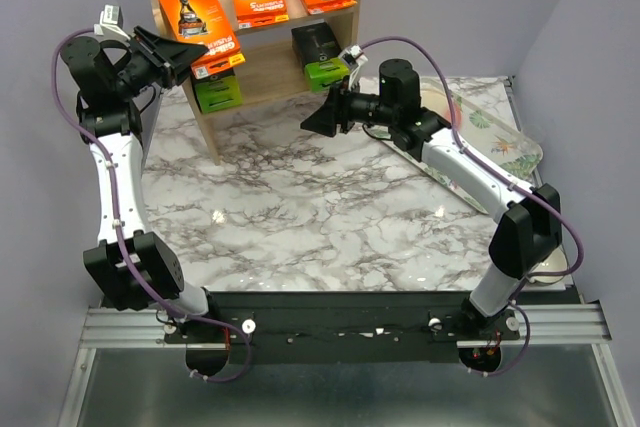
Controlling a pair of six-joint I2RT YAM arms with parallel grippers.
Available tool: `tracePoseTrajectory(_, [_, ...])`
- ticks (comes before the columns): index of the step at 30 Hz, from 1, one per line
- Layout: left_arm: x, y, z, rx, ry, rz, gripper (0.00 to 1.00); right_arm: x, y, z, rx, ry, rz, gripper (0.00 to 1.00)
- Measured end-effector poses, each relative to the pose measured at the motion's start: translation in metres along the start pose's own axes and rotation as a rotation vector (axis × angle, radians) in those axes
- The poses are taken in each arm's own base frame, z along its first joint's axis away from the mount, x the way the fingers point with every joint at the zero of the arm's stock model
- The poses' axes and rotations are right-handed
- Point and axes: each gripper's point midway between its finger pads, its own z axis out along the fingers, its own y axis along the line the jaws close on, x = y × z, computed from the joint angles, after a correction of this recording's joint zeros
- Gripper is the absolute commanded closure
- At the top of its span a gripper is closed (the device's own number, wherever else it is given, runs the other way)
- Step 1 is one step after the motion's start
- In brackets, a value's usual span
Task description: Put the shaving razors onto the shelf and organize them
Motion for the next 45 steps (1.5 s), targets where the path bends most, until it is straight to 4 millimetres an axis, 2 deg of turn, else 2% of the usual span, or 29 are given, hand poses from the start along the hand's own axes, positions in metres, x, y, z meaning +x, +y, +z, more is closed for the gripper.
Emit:
tracePoseTrajectory(5, [-0.003, 0.005, 0.002, -0.006, 0.006, -0.016, 0.58, -0.007, 0.013, 0.002, -0.041, -0.003, -0.055, 0.39])
tracePoseTrajectory(7, [-0.008, 0.011, 0.004, -0.018, 0.001, -0.040, 0.55, -0.018, 0.023, 0.005, -0.066, -0.021, -0.093, 0.38])
tracePoseTrajectory(8, [-0.014, 0.014, 0.005, -0.024, -0.005, -0.060, 0.46, -0.023, 0.029, 0.007, -0.077, -0.029, -0.110, 0.38])
tracePoseTrajectory(13, [-0.032, 0.023, 0.003, -0.048, -0.040, -0.112, 0.37, -0.047, 0.052, 0.011, -0.131, -0.082, -0.188, 0.38])
tracePoseTrajectory(20, [-0.036, 0.018, 0.001, -0.039, -0.052, -0.135, 0.29, -0.043, 0.047, 0.017, -0.130, -0.073, -0.188, 0.38])
tracePoseTrajectory(22, [-0.036, 0.015, 0.000, -0.031, -0.056, -0.133, 0.29, -0.041, 0.045, 0.019, -0.129, -0.069, -0.189, 0.38])
tracePoseTrajectory(25, [-0.038, 0.009, -0.001, -0.016, -0.067, -0.117, 0.36, -0.040, 0.043, 0.020, -0.128, -0.067, -0.190, 0.38])
tracePoseTrajectory(26, [-0.039, 0.008, -0.001, -0.013, -0.074, -0.111, 0.42, -0.040, 0.043, 0.020, -0.128, -0.067, -0.189, 0.38])
tracePoseTrajectory(29, [-0.041, 0.003, -0.002, -0.010, -0.094, -0.098, 0.44, -0.040, 0.043, 0.021, -0.128, -0.066, -0.188, 0.38])
tracePoseTrajectory(33, [-0.036, 0.001, -0.007, -0.017, -0.111, -0.102, 0.41, -0.040, 0.043, 0.021, -0.128, -0.066, -0.186, 0.38])
tracePoseTrajectory(37, [-0.020, 0.009, -0.015, -0.042, -0.109, -0.138, 0.35, -0.039, 0.043, 0.021, -0.128, -0.066, -0.185, 0.38])
tracePoseTrajectory(40, [-0.010, 0.014, -0.019, -0.058, -0.106, -0.158, 0.36, -0.038, 0.043, 0.021, -0.127, -0.064, -0.184, 0.38])
tracePoseTrajectory(45, [-0.004, 0.019, -0.022, -0.066, -0.103, -0.172, 0.54, -0.032, 0.039, 0.022, -0.123, -0.052, -0.174, 0.38])
